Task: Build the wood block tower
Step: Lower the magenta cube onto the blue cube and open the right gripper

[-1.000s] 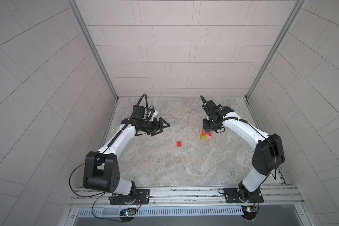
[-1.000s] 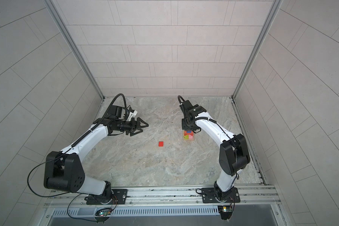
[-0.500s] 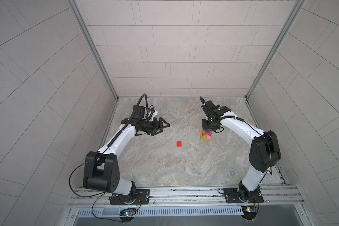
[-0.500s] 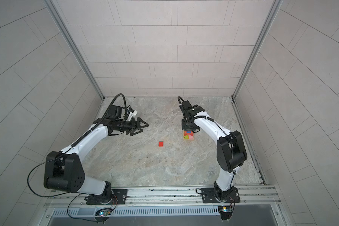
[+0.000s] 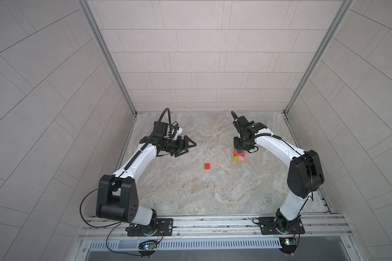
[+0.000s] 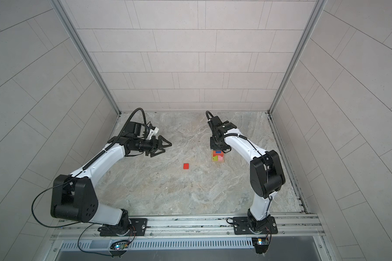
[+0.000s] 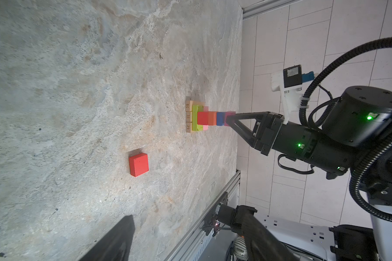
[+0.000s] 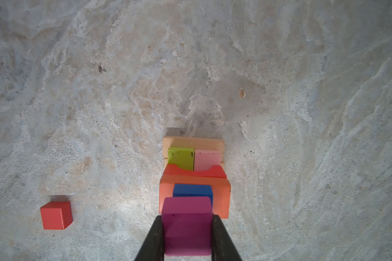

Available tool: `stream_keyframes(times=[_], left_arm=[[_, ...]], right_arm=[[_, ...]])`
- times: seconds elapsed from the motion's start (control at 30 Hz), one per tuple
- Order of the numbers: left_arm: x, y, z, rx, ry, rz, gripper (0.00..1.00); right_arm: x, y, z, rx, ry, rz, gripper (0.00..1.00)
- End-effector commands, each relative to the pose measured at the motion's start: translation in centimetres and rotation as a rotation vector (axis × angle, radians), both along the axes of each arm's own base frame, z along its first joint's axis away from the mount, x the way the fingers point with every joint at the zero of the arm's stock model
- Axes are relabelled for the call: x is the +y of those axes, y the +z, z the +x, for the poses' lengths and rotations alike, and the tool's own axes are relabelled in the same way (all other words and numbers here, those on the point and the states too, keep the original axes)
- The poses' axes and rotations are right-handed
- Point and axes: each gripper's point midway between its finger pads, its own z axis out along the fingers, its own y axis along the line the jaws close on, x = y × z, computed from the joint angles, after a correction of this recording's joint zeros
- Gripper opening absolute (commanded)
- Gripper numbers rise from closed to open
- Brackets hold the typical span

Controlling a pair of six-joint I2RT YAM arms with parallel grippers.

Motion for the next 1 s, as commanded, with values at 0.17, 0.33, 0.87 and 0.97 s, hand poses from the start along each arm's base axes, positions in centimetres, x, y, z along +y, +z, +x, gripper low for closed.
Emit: stream_keyframes(times=[0.17, 0.33, 0.87, 0.97], left_arm=[[0.06, 0.24, -0.04, -0.012, -0.003, -0.013, 0.82], [0.06, 0.29, -0.07, -0.013, -0.003, -0.013, 0.82], [0.07, 0.31, -0.02, -0.014, -0.003, -0.013, 0.82], [0.11, 0.28, -0.02, -0.013, -0.002, -0.013, 0.82]], right_arm=[[-0.48, -0.27, -0.20, 0.004, -0.026, -0.003, 0.23], [-0.61, -0.48, -0.37, 0.008, -0.034, -0.007, 0.23], [-0.97, -0.47, -0.54, 0.005, -0.045, -0.014, 0.25], [-0.99, -0.48, -0.51, 0.003, -0.044, -0.015, 0.26]])
